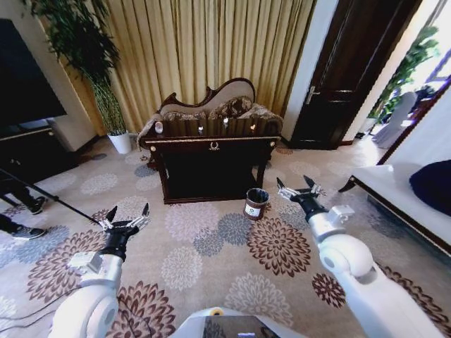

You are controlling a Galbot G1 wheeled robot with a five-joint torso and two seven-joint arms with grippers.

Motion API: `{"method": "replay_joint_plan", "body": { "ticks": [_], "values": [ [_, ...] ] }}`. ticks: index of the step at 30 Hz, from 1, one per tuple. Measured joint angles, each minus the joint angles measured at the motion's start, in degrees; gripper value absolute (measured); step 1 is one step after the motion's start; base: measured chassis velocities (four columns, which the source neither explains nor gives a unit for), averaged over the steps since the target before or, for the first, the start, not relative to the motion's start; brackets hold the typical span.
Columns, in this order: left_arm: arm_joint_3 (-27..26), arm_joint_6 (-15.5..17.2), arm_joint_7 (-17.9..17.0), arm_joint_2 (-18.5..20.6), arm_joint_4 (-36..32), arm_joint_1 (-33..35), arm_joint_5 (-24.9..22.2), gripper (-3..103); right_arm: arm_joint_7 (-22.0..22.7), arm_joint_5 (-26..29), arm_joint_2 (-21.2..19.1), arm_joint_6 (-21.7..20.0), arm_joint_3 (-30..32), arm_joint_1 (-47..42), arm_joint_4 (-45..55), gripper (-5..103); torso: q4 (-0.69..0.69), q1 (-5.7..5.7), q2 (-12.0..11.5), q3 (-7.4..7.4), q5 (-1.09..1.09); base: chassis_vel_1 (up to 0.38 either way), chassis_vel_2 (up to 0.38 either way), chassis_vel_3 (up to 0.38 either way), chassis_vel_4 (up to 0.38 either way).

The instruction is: Move to the front of the table and place the trash on the table into the trash bin.

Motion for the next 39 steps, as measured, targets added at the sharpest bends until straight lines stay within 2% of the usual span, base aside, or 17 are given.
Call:
{"method": "replay_joint_plan", "body": {
  "ticks": [1,2,4,5,7,8,9,10,12,14,15,17,23,34,39],
  "values": [
    [-0.1,0.0,-0.1,0.2,0.3,0.0,-0.1,100,-0.6,-2.1,2.6,0.5,0.6,-2.0,0.3,100,0.02,0.00,0.0,0.00,-0.01,0.000,0.000,0.000,0.000],
    [-0.1,0.0,-0.1,0.2,0.3,0.0,-0.1,100,-0.6,-2.1,2.6,0.5,0.6,-2.0,0.3,100,0.02,0.00,0.0,0.00,-0.01,0.000,0.000,0.000,0.000],
    [-0.2,-0.2,-0.1,0.5,0.4,0.2,-0.1,100,-1.8,-5.9,7.5,1.4,1.8,-5.6,0.9,100,0.01,0.00,0.0,0.00,-0.01,0.000,0.000,0.000,0.000],
    [-0.2,-0.2,-0.1,0.5,0.4,0.2,-0.1,100,-1.8,-5.9,7.5,1.4,1.8,-5.6,0.9,100,0.01,0.00,0.0,0.00,-0.01,0.000,0.000,0.000,0.000],
    [-0.3,-0.2,-0.1,0.7,0.3,0.5,-0.6,100,-2.9,-9.4,12.1,2.2,3.0,-9.1,1.5,100,0.01,0.00,0.0,0.00,0.00,0.000,0.000,0.000,0.000],
    [-0.3,-0.2,-0.1,0.7,0.3,0.5,-0.6,100,-2.9,-9.4,12.1,2.2,3.0,-9.1,1.5,100,0.01,0.00,0.0,0.00,0.00,0.000,0.000,0.000,0.000],
    [-0.3,-0.2,0.0,0.9,0.0,0.6,-1.2,100,-3.6,-11.4,14.7,2.7,3.6,-11.1,1.8,100,0.02,0.00,0.0,0.00,-0.01,0.000,0.000,0.000,0.000],
    [-0.3,-0.2,0.0,0.9,0.0,0.6,-1.2,100,-3.6,-11.4,14.7,2.7,3.6,-11.1,1.8,100,0.02,0.00,0.0,0.00,-0.01,0.000,0.000,0.000,0.000],
    [-0.6,-0.2,-0.1,1.8,-0.3,0.9,-2.7,100,-5.0,-14.4,19.7,3.4,5.0,-15.0,2.3,100,0.00,0.00,0.0,-0.01,0.01,0.000,0.000,0.000,0.000],
    [-0.9,-0.1,-0.1,2.4,-0.5,1.0,-3.5,100,-5.9,-13.5,20.1,3.6,6.1,-16.4,2.4,100,0.01,0.00,0.0,-0.01,0.00,0.000,0.000,0.000,0.000],
    [-1.3,0.1,-0.2,3.1,-0.6,1.0,-4.6,100,-6.6,-12.4,19.4,3.7,6.9,-17.7,2.6,100,-0.01,0.00,0.0,0.00,-0.03,0.000,0.000,0.000,0.000],
    [-1.9,0.3,-0.4,4.5,-0.7,1.0,-6.1,100,-6.9,-11.6,17.7,3.8,7.3,-18.3,2.7,100,0.02,0.00,0.0,-0.01,-0.01,0.000,0.000,0.000,0.000],
    [-4.5,0.3,-1.0,8.7,0.3,-0.3,-8.0,100,-6.4,-10.4,14.3,4.1,7.8,-18.2,3.1,100,0.01,0.00,0.0,0.00,0.00,0.000,0.000,0.000,0.000],
    [-7.4,0.7,0.4,10.7,1.2,-1.0,-10.8,100,-5.3,-8.6,11.4,3.8,8.8,-17.6,4.5,100,0.02,0.00,0.0,0.00,0.00,0.000,0.000,0.000,0.000],
    [-8.1,0.3,1.1,12.8,2.1,-1.1,-13.1,100,-5.0,-7.9,8.3,6.4,8.7,-18.1,2.2,100,0.02,0.00,0.0,0.00,0.00,0.000,0.000,0.000,0.000]
  ]
}}
